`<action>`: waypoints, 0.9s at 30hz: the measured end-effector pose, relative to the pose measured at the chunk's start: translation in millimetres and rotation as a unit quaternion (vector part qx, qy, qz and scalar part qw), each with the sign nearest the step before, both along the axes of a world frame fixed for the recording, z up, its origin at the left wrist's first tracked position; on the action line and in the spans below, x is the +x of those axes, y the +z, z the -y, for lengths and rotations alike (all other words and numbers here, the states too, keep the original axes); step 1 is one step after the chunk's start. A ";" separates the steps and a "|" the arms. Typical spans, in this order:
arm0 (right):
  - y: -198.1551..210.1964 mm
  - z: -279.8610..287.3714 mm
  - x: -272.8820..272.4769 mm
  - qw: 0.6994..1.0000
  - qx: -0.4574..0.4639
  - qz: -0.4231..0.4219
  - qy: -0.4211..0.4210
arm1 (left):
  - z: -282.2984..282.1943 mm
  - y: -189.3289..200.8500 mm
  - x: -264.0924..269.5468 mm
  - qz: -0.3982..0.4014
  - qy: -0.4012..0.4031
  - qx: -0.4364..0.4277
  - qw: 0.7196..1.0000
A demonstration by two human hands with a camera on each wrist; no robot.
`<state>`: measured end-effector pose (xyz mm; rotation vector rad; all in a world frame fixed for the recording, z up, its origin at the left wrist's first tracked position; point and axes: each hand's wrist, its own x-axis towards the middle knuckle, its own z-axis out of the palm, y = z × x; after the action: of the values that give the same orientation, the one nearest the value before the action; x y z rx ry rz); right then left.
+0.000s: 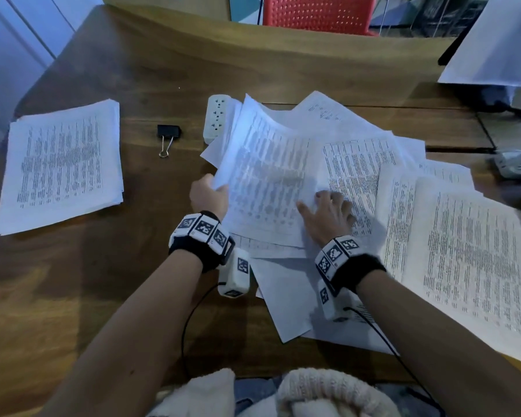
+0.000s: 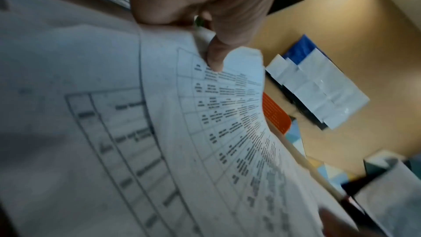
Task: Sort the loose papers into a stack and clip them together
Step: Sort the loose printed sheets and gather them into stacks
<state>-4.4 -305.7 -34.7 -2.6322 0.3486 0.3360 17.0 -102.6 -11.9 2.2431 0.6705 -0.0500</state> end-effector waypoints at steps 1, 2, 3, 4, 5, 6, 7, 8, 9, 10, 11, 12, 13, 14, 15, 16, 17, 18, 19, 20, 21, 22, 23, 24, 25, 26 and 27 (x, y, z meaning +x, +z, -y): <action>-1.0 5.7 -0.3 1.000 -0.010 -0.004 -0.007 | -6.0 -0.3 -0.8 0.016 0.024 0.005 1.000; -3.1 11.1 -0.8 1.000 -0.023 -0.010 -0.006 | -12.0 0.1 -0.8 0.021 0.052 0.004 0.998; -3.9 15.8 -1.7 0.999 -0.038 -0.020 0.002 | -18.5 1.2 -1.8 0.023 0.073 0.004 0.997; -4.6 19.9 -2.0 0.999 -0.047 -0.025 0.009 | -24.6 2.5 -2.9 0.016 0.086 0.000 0.996; -3.8 22.6 -2.5 0.998 -0.058 -0.018 0.012 | -30.8 2.0 -3.2 0.012 0.094 0.002 0.996; -4.8 25.4 -2.2 0.997 -0.073 0.001 0.016 | -36.2 1.8 -3.7 0.004 0.098 -0.001 0.995; -3.9 27.3 -2.1 0.995 -0.093 0.023 0.024 | -40.4 1.0 -4.5 -0.002 0.097 -0.003 0.995; -2.2 29.6 -0.9 0.992 -0.113 0.041 0.033 | -43.3 0.4 -6.2 -0.013 0.091 -0.012 0.996; -0.9 32.7 2.5 0.990 -0.127 0.047 0.042 | -45.5 -1.5 -7.8 -0.018 0.083 -0.016 0.996; 2.1 36.7 7.4 0.990 -0.126 0.043 0.044 | -46.5 -2.7 -9.9 -0.019 0.075 -0.024 0.997; 6.6 39.7 12.7 0.994 -0.105 0.031 0.030 | -46.7 -5.0 -11.6 -0.018 0.064 -0.032 0.997; 13.1 40.7 18.1 0.997 -0.069 0.022 0.006 | -44.7 -5.6 -14.2 -0.022 0.055 -0.046 0.997; 20.6 38.7 22.3 0.999 -0.027 0.012 -0.012 | -42.5 -8.8 -16.2 -0.024 0.045 -0.059 0.997; 27.7 33.1 24.2 1.000 0.008 0.012 -0.013 | -38.0 -9.7 -18.5 -0.027 0.036 -0.084 0.995; 34.1 24.9 24.3 0.999 0.041 0.020 -0.002 | -32.9 -12.1 -20.2 -0.027 0.026 -0.109 0.993; 39.3 12.9 22.9 0.997 0.077 0.027 0.018 | -26.6 -13.5 -22.4 -0.034 0.017 -0.137 0.990; 42.1 -1.5 18.8 0.993 0.113 0.021 0.039 | -20.9 -14.6 -24.5 -0.040 0.009 -0.167 0.985; 44.2 -16.1 12.6 0.987 0.151 0.004 0.062 | -15.4 -16.1 -26.4 -0.048 0.009 -0.206 0.977; 40.7 -31.0 6.4 0.980 0.180 -0.015 0.087 | -11.9 -20.3 -26.8 -0.053 0.016 -0.247 0.967; 37.2 -43.6 -0.1 0.973 0.201 -0.035 0.112 | -7.6 -19.8 -28.6 -0.067 0.030 -0.299 0.951; 33.1 -53.8 -6.5 0.965 0.221 -0.056 0.132 | -5.6 -22.7 -29.1 -0.080 0.039 -0.352 0.932; 29.6 -60.6 -12.1 0.958 0.238 -0.070 0.141 | -2.9 -25.2 -30.3 -0.087 0.043 -0.389 0.916; 26.6 -64.2 -16.1 0.955 0.250 -0.083 0.138 | -2.2 -30.9 -30.2 -0.098 0.039 -0.404 0.909; 26.1 -64.5 -19.1 0.953 0.263 -0.090 0.125 | -0.5 -32.6 -31.3 -0.101 0.041 -0.396 0.912; 25.4 -61.1 -19.7 0.953 0.271 -0.083 0.112 | -0.8 -37.8 -29.9 -0.093 0.042 -0.366 0.925; 25.7 -55.0 -19.3 0.957 0.263 -0.068 0.106 | -0.7 -43.1 -28.8 -0.087 0.037 -0.331 0.939; 24.6 -44.7 -17.9 0.969 0.227 -0.038 0.095 | 1.7 -38.9 -30.0 -0.083 0.020 -0.296 0.951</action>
<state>-22.2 -261.0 -10.0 -2.2064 0.0330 0.5145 -13.0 -104.3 -50.9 1.6556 0.6816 -0.3734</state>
